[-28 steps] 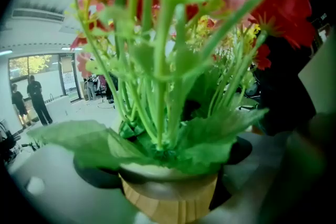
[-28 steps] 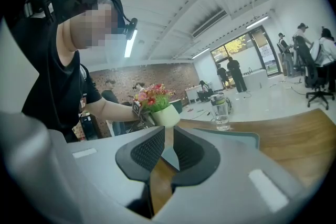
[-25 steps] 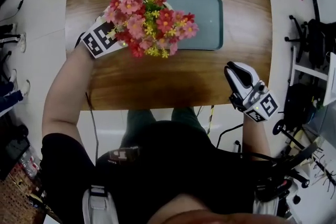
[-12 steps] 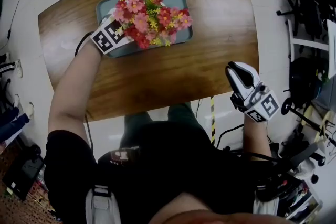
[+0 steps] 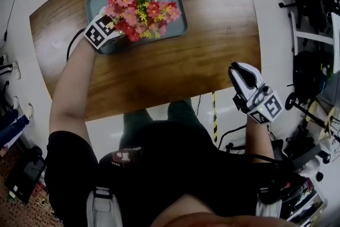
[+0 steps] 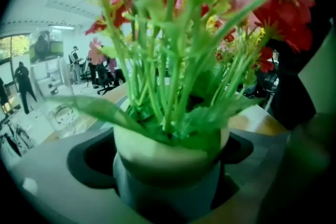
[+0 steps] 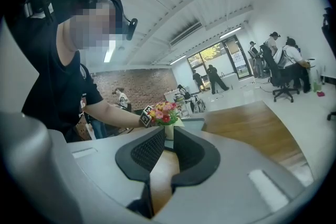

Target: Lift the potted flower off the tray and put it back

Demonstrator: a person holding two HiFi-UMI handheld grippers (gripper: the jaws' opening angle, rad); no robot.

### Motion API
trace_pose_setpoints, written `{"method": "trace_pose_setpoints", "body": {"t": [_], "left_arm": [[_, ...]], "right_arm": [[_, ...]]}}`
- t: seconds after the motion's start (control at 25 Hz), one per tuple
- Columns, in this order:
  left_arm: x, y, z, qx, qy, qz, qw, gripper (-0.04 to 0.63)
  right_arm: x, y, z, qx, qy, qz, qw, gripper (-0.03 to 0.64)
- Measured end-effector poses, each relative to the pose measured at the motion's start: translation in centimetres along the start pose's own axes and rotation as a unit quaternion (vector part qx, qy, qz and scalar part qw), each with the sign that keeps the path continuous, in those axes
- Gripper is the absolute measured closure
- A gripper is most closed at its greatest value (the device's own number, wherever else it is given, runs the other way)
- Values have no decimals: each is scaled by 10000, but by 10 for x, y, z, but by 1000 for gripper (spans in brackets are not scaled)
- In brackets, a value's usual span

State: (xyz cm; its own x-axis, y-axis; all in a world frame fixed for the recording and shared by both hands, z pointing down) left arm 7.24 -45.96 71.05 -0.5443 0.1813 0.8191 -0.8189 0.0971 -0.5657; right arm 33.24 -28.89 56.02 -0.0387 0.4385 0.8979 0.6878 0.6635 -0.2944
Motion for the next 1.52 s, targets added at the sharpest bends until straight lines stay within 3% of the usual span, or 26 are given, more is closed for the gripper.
{"method": "trace_pose_setpoints", "body": {"t": [0.16, 0.24, 0.4, 0.56, 0.68, 0.76, 1.0, 1.12, 1.2, 1.32, 1.52], "left_arm": [[22, 48, 3, -598, 856, -144, 9944, 31], [30, 92, -7, -990, 1234, -425, 9865, 31], [14, 198, -60, -1653, 1591, -1161, 9664, 35], [-31, 301, -128, -2258, 1864, -2170, 9312, 126], [-64, 363, -170, -2709, 1992, -2882, 8966, 259], [-80, 387, -191, -2935, 1960, -3217, 8786, 347], [-106, 401, -245, -3174, 2054, -3709, 8482, 579], [-107, 395, -259, -3011, 2300, -4175, 8259, 595], [-106, 384, -265, -2873, 2410, -4298, 8214, 595], [-108, 373, -267, -2692, 2466, -4325, 8244, 597], [-115, 369, -259, -2549, 2514, -4447, 8210, 597]], "right_arm": [[-18, -3, 14, -80, 142, -88, 9998, 551], [-35, -7, 23, -123, 234, -182, 9995, 551], [-75, -19, 51, -256, 503, -312, 9979, 552], [-115, -35, 92, -450, 786, -380, 9952, 555], [-140, -50, 124, -609, 947, -457, 9926, 560], [-156, -60, 144, -718, 1110, -497, 9900, 563], [-162, -69, 189, -1030, 1311, -453, 9850, 568], [-150, -71, 201, -1140, 1214, -429, 9851, 568], [-137, -72, 206, -1180, 1117, -342, 9861, 568], [-120, -72, 214, -1256, 1063, -241, 9861, 568], [-111, -67, 215, -1292, 1123, -125, 9852, 568]]}}
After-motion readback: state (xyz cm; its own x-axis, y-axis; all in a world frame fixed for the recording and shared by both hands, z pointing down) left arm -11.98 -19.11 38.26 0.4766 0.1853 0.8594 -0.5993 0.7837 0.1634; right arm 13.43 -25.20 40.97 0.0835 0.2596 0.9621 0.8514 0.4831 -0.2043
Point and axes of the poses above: the fingertips, and each gripper's own axes: y backward along the fingers, z to its left, x out of its underside, the point moved 2 cm from there along y, backward along the fingers, and after that the axes turned 7 degrees about x, right-handed, at the moved point
